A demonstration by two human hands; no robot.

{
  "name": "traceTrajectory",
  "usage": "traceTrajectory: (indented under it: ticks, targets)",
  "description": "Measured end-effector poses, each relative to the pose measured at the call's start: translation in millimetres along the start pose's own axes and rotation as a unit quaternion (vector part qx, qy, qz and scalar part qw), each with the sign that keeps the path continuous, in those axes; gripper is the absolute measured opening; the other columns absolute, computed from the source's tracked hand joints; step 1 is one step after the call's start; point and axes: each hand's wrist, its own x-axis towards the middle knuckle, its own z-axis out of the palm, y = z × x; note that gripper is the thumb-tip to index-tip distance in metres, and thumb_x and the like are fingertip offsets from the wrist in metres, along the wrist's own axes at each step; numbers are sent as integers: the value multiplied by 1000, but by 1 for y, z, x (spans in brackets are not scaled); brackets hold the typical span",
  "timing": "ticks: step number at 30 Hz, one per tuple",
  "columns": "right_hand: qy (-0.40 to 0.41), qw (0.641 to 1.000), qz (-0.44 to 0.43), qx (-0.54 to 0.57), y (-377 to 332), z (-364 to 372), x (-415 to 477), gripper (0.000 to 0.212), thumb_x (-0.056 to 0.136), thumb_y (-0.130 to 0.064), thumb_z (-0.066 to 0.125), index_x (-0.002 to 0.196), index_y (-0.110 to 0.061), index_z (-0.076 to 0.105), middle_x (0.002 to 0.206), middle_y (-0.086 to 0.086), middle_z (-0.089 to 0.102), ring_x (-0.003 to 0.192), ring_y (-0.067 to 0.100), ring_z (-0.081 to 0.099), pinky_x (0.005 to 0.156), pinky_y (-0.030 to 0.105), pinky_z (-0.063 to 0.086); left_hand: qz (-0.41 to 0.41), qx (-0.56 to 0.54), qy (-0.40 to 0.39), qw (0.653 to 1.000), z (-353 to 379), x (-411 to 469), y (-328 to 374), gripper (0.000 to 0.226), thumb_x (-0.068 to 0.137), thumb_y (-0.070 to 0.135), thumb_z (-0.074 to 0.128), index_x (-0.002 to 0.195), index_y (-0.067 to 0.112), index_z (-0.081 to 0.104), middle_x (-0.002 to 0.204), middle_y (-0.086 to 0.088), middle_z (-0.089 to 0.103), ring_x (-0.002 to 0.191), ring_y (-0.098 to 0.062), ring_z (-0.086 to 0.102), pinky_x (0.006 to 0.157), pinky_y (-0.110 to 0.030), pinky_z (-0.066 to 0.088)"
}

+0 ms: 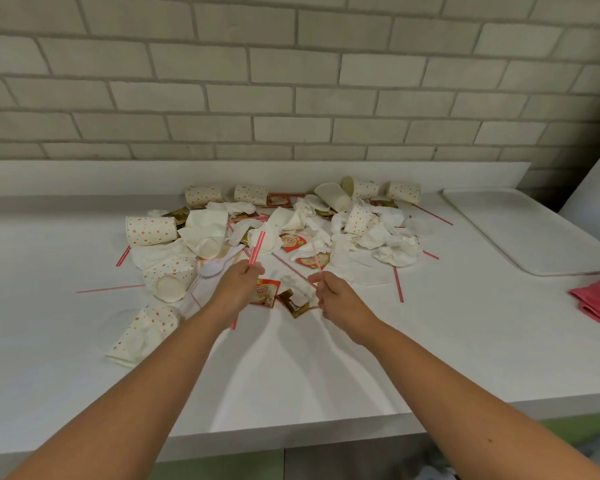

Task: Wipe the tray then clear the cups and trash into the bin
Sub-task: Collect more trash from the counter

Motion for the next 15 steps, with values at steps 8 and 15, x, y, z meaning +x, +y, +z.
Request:
traceTrajectory:
  ticks: [8, 15]
  targets:
    - [-29, 998, -44, -28, -15, 29, 9, 22, 100, -13, 28, 93, -10, 49, 70, -4, 45, 64, 10, 44, 66, 31, 39, 20, -66, -46, 997, 33, -8, 7, 30, 94, 41, 48, 87, 13, 57, 77, 3, 58, 78, -16, 54, 70, -27, 44]
    - [-92, 994, -7, -53, -25, 30, 12, 36, 101, -16, 33, 68, -15, 47, 68, 4, 54, 62, 18, 54, 66, 30, 45, 14, -47, -12, 999, 30, 1, 1, 28, 97, 18, 36, 74, 13, 51, 67, -4, 52, 59, -17, 48, 57, -28, 39]
